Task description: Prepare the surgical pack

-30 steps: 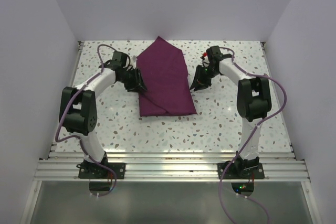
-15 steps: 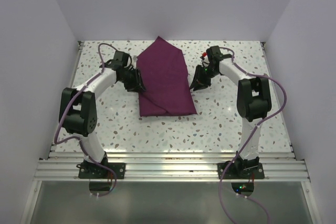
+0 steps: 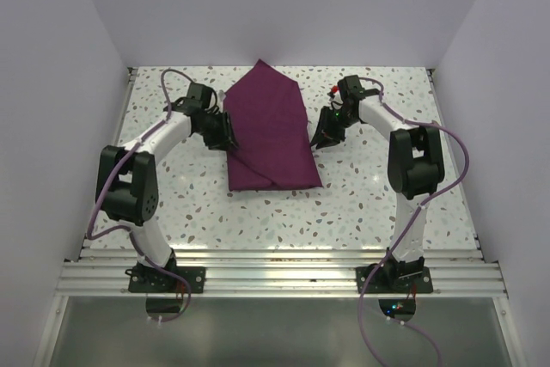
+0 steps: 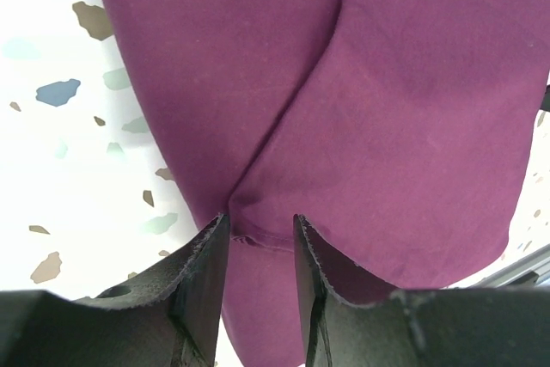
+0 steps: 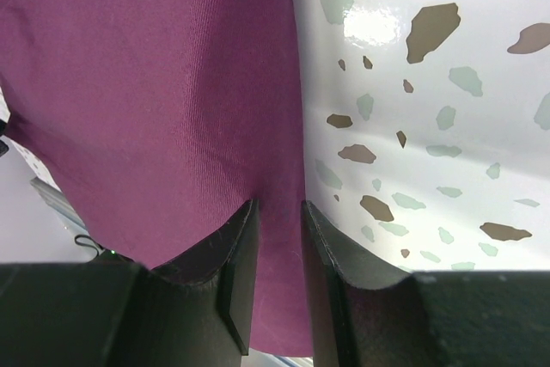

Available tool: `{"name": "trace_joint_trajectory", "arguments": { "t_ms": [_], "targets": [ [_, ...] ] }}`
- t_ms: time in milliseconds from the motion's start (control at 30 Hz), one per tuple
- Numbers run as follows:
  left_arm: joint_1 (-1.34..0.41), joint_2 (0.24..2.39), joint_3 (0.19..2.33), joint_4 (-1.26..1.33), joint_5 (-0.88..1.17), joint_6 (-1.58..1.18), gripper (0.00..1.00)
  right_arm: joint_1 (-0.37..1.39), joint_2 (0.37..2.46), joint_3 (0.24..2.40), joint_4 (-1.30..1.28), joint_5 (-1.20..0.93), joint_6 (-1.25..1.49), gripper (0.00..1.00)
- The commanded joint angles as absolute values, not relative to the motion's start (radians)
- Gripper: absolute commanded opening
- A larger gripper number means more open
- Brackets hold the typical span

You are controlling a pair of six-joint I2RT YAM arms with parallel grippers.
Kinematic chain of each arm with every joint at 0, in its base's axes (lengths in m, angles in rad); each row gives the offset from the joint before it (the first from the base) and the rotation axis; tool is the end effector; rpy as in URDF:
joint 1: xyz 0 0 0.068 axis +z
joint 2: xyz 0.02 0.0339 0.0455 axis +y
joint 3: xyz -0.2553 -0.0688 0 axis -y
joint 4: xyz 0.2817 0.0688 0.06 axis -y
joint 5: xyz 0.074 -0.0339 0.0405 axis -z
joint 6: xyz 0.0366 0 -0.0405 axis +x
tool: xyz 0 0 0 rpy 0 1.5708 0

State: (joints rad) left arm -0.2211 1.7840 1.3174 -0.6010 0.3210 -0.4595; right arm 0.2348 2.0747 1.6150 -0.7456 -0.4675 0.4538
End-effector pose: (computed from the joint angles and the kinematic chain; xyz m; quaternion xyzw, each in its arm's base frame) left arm 0.3926 -0.1001 0.1946 -0.0742 0.9540 -0.2279 0.1800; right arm 0.4440 0.1232 0.1662 0.0627 0.9555 0.2741 0.0895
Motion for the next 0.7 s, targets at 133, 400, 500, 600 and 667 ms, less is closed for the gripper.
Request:
{"name": "trace_joint_trajectory", "arguments": {
  "t_ms": [133,400,500,600,667],
  "targets": [
    [-0.232,1.799,1.338,-0.612,0.328,-0.448,0.38,0.236,2.071,1.614,-0.726,-0.502,0.459,0.30],
    [-0.233,1.792,1.332,-0.627,0.292,-0.445,0.35,0.235,2.071,1.608,-0.723,-0.505,0.460,0.30],
    [-0.235,1.775,1.331,-0.638,0.249,-0.436,0.35,0.235,2.069,1.601,-0.718,-0.506,0.463,0.30],
    [-0.238,1.781,1.327,-0.637,0.258,-0.430,0.34,0.236,2.072,1.597,-0.709,-0.509,0.469,0.30],
    [-0.245,1.790,1.330,-0.635,0.262,-0.430,0.33,0.236,2.078,1.597,-0.706,-0.518,0.474,0.30]
  ]
}}
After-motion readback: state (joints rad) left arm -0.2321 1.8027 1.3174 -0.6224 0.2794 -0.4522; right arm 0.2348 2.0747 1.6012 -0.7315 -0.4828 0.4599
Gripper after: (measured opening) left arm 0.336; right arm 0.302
